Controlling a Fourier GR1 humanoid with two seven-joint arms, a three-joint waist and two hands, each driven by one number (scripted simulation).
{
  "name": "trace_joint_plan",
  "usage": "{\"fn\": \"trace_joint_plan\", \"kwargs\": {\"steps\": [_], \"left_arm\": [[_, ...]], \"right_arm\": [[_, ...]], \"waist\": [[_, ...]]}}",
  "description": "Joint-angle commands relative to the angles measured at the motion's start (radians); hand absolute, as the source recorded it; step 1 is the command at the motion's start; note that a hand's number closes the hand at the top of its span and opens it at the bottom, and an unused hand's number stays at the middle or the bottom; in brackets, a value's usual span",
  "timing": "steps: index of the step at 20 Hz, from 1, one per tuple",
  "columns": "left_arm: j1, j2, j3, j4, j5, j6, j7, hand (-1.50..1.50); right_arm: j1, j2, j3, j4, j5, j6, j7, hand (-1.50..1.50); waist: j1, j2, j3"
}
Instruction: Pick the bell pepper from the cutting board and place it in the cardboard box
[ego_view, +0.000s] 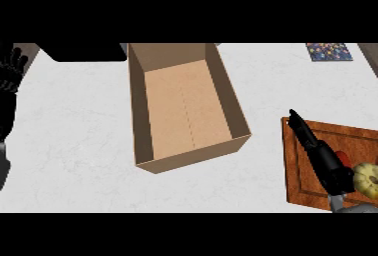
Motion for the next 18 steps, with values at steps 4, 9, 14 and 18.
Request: {"fn": "trace_joint_plan", "kwargs": {"steps": [4, 9, 14, 18], "left_arm": [[0.090, -0.068, -0.112, 0.027, -0.101, 0.072, 0.121, 0.00], [0.208, -0.126, -0.183, 0.028, -0.101, 0.063, 0.157, 0.00], [0.232, -0.177, -0.220, 0.008, -0.175, 0.125, 0.174, 0.00], [0.241, -0.162, -0.180, 0.027, -0.149, 0.084, 0.166, 0.00]], "right_arm": [[-0.146, -0.032, -0.190, -0.033, -0.166, 0.114, -0.119, -1.50], [-0.134, -0.081, -0.321, 0.127, 0.023, -0.207, -0.057, 1.50], [-0.111, -0.049, -0.456, 0.246, -0.142, -0.029, -0.321, -1.50], [-0.064, -0.202, -0.383, 0.202, 0.004, 0.039, -0.266, -1.50]], "waist": [[-0.010, -0.025, -0.021], [-0.002, -0.023, -0.022], [-0.007, -0.026, -0.022], [-0.010, -0.027, -0.024]]}}
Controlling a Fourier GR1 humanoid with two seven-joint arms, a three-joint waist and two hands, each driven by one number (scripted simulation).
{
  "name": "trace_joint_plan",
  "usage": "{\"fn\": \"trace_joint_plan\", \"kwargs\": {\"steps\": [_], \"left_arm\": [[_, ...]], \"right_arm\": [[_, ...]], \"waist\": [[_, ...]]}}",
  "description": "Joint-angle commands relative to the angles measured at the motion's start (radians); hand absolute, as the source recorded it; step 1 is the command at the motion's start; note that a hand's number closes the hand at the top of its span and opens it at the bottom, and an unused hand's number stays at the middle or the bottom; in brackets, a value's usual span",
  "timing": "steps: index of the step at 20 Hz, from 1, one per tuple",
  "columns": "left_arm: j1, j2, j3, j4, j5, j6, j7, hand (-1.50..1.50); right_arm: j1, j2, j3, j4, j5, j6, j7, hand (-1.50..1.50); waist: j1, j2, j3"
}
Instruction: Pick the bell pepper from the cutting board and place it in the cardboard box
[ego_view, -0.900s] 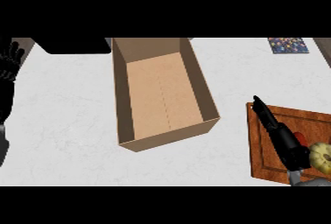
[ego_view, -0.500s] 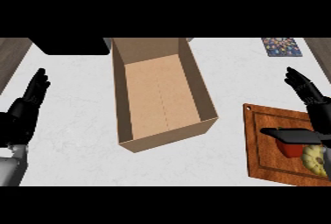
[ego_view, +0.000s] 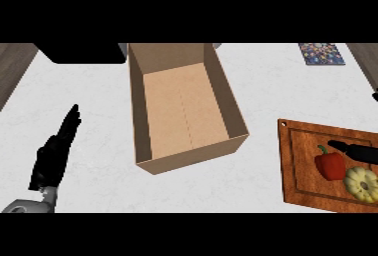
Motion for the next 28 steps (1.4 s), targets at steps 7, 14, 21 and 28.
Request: {"fn": "trace_joint_plan", "kwargs": {"steps": [7, 14, 21, 28], "left_arm": [[0.007, 0.012, -0.001, -0.025, -0.027, 0.002, 0.035, 0.00], [0.024, -0.023, -0.021, -0.076, -0.041, 0.020, 0.066, 0.00], [0.023, -0.064, -0.009, -0.088, -0.082, 0.029, 0.093, 0.00], [0.069, -0.076, 0.030, -0.115, -0.113, -0.014, 0.063, 0.00]], "right_arm": [[0.046, -0.400, 0.124, -0.038, 0.267, 0.202, 0.179, -1.50], [0.071, -0.490, 0.274, -0.166, 0.351, 0.401, 0.388, -1.50], [0.036, -0.383, 0.283, -0.306, 0.379, 0.475, 0.654, -1.50], [0.079, -0.286, 0.247, -0.268, 0.535, 0.459, 0.639, -1.50]], "waist": [[0.003, -0.002, -0.005], [0.002, -0.003, -0.003], [-0.004, -0.003, -0.001], [-0.002, -0.003, -0.001]]}}
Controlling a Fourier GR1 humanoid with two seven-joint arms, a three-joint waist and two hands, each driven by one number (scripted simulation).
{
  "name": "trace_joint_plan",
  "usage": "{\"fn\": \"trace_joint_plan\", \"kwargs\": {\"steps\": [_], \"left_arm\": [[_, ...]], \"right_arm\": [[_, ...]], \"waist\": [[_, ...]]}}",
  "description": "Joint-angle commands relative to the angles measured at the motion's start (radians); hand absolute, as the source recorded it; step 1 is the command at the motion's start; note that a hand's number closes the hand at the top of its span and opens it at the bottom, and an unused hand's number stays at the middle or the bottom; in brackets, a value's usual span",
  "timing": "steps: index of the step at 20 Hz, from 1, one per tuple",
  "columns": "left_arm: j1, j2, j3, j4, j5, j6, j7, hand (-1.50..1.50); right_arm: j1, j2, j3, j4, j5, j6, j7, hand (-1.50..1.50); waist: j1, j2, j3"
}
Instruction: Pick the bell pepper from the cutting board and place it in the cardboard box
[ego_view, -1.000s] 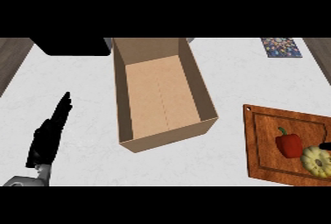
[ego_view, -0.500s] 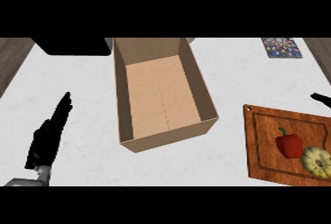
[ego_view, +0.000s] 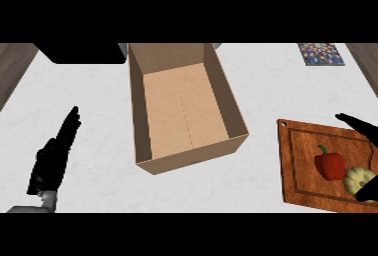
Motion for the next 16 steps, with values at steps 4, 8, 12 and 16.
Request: {"fn": "trace_joint_plan", "kwargs": {"steps": [4, 8, 12, 16], "left_arm": [[0.004, -0.040, 0.014, -0.033, -0.051, -0.020, 0.044, 0.00], [0.014, -0.049, 0.032, -0.088, -0.072, -0.037, 0.070, 0.00], [0.005, -0.067, 0.072, -0.019, -0.092, -0.067, 0.026, 0.00], [0.011, -0.083, 0.085, -0.050, -0.094, -0.098, 0.054, 0.00]], "right_arm": [[0.067, 0.046, -0.070, -0.011, 0.094, 0.058, 0.009, -1.50], [0.001, 0.128, -0.070, 0.084, 0.188, 0.066, -0.023, -1.50], [0.025, 0.202, -0.086, 0.032, 0.245, 0.080, -0.003, -1.50], [0.044, 0.237, -0.111, 0.012, 0.295, 0.102, 0.010, -1.50]], "waist": [[-0.003, 0.000, 0.000], [0.003, 0.000, 0.001], [-0.001, 0.000, 0.000], [-0.001, 0.000, 0.000]]}}
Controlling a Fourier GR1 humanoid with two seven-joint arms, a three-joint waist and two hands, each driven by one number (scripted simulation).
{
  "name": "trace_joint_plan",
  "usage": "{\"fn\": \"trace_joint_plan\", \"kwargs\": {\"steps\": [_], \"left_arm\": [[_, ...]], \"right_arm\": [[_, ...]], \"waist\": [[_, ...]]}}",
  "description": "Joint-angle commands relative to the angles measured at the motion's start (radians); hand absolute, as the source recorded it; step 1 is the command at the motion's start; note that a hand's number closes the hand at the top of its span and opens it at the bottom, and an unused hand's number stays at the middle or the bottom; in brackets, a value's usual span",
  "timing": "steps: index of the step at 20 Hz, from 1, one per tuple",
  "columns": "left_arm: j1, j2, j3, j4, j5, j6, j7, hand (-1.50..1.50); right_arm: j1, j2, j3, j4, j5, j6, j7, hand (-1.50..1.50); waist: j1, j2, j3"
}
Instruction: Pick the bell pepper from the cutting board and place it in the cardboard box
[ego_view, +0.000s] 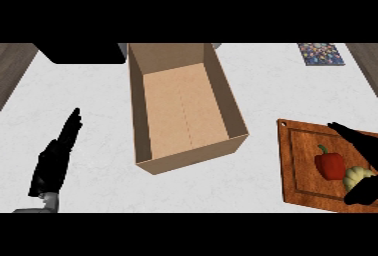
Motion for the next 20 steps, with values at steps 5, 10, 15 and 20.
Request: {"fn": "trace_joint_plan", "kwargs": {"steps": [5, 10, 15, 20], "left_arm": [[-0.011, -0.034, 0.053, 0.041, -0.039, -0.047, -0.042, 0.00], [-0.002, -0.038, 0.059, -0.078, -0.043, -0.070, 0.073, 0.00], [-0.049, -0.064, 0.091, -0.001, -0.053, -0.085, 0.032, 0.00], [-0.036, -0.042, 0.127, 0.018, -0.052, -0.117, 0.014, 0.00]], "right_arm": [[0.029, 0.080, -0.072, -0.025, 0.098, 0.043, -0.039, -1.50], [-0.041, 0.136, -0.088, 0.044, 0.142, 0.043, -0.046, -1.50], [0.046, 0.178, -0.084, -0.005, 0.205, 0.025, -0.073, -1.50], [-0.019, 0.152, -0.102, 0.233, 0.275, -0.041, -0.235, -1.50]], "waist": [[-0.001, 0.000, 0.000], [0.002, 0.000, 0.000], [-0.003, 0.000, 0.000], [0.000, 0.001, 0.000]]}}
